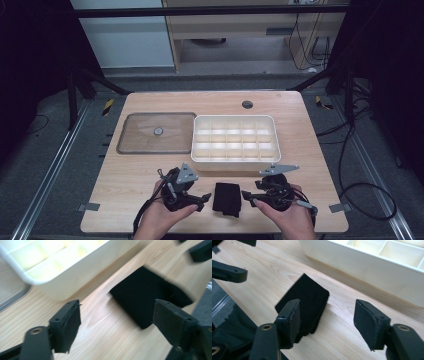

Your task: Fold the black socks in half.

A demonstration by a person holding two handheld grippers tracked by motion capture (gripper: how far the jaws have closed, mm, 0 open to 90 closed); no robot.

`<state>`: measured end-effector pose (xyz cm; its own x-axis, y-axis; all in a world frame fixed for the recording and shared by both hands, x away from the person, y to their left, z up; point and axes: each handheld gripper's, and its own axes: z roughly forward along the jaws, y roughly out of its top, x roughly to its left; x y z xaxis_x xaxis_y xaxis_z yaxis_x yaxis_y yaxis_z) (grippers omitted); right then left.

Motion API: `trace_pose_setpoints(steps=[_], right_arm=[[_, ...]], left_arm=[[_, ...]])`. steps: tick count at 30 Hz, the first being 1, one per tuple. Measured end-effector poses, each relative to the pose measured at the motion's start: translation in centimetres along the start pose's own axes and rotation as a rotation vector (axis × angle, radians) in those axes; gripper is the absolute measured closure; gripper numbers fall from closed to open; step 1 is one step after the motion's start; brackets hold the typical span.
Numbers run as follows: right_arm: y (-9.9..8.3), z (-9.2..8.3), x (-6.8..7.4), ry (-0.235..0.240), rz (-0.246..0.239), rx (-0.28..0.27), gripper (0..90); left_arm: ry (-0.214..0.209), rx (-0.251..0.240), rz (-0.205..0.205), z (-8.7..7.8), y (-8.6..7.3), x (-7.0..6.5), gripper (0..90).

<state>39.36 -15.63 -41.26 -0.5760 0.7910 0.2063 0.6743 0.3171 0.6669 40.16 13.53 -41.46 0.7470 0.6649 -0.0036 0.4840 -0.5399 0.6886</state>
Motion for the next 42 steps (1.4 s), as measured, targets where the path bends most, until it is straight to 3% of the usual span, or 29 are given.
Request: trace_pose_setpoints(steps=[1,3,5,7,10,15,21,24,32,37,42], right_arm=[[0.0,0.0,0.0,0.000,0.000,0.000,37.6],[0.3,-0.1,0.3,0.009,0.007,-0.002,31.9],[0.4,0.0,0.5,0.013,0.017,0.004,28.3],[0.6,0.0,0.7,0.011,0.020,0.012,25.2],[0.9,0.2,1.2,0.010,0.020,0.027,20.3],[1.6,1.3,1.5,-0.006,0.010,0.069,19.8],[1.9,3.1,1.2,-0.027,0.027,0.118,25.2],[1.8,4.1,1.5,-0.018,0.039,0.135,26.0],[1.8,6.9,2.7,-0.044,0.039,0.192,27.0],[1.5,8.0,2.6,-0.068,0.035,0.225,27.9],[0.9,9.6,2.4,-0.044,0.060,0.258,28.7]], left_arm=[[0.000,0.000,0.000,0.0,0.0,0.0,15.6],[0.033,0.019,-0.013,-0.4,-1.8,1.2,11.6],[0.073,0.036,-0.006,-0.6,-2.9,2.0,9.6],[0.085,0.033,-0.009,-0.7,-3.3,2.3,8.6],[0.143,0.014,-0.045,-1.2,-5.3,4.4,7.7],[0.194,-0.028,-0.122,-1.6,-7.5,6.9,7.8],[0.188,-0.032,-0.185,-1.5,-9.4,8.6,8.8],[0.202,0.005,-0.182,-1.2,-10.2,8.9,9.6],[0.204,0.019,-0.189,-0.9,-10.5,8.9,10.0],[0.204,0.024,-0.189,-0.9,-10.7,9.1,10.3],[0.198,0.024,-0.195,-1.0,-10.8,9.3,10.8]])
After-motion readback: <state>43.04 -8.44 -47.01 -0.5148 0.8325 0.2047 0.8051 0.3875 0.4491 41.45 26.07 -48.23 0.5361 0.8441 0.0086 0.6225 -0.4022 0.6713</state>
